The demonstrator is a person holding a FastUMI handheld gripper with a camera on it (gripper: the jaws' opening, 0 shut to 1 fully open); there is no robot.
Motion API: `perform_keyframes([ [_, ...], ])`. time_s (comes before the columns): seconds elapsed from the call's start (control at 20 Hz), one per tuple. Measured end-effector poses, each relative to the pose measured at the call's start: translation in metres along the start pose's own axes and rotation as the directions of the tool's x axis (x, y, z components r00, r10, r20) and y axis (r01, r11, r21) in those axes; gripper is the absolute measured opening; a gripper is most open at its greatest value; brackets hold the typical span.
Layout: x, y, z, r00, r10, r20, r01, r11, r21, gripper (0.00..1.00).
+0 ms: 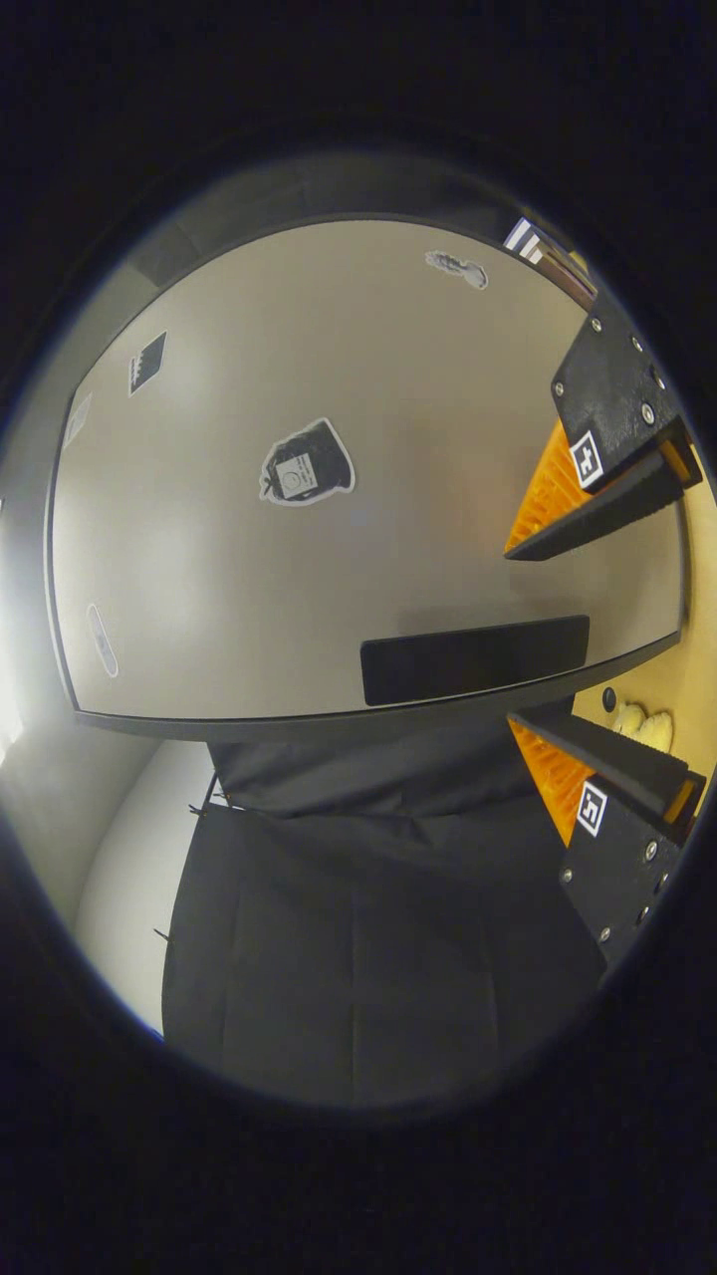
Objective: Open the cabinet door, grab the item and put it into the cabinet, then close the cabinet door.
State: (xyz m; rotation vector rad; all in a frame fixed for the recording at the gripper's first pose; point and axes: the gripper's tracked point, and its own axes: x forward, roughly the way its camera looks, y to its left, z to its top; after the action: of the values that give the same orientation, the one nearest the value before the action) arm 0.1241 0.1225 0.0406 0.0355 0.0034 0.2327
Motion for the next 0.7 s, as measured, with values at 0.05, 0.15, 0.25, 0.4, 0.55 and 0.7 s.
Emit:
perform_keyframes([
  [0.05, 0.002, 0.001, -0.002, 1.000, -0.007, -0.007, 0.007, 1.000, 0.000, 0.89],
  [0.15, 0.007, 0.002, -0.005, 1.000, -0.013, -0.015, 0.014, 1.000, 0.004, 0.86],
  [0.25, 0.013, 0.001, -0.007, 0.999, -0.017, -0.030, 0.017, 1.000, 0.000, 0.75],
  [0.4, 0.016, 0.011, -0.008, 0.999, -0.006, -0.040, 0.004, 0.999, -0.054, 0.36],
  [0.55, 0.015, 0.011, -0.008, 0.999, -0.002, -0.045, 0.000, 0.999, -0.043, 0.30],
  [0.7, 0.013, 0.011, -0.008, 0.999, 0.005, -0.054, -0.007, 0.999, -0.048, 0.27],
])
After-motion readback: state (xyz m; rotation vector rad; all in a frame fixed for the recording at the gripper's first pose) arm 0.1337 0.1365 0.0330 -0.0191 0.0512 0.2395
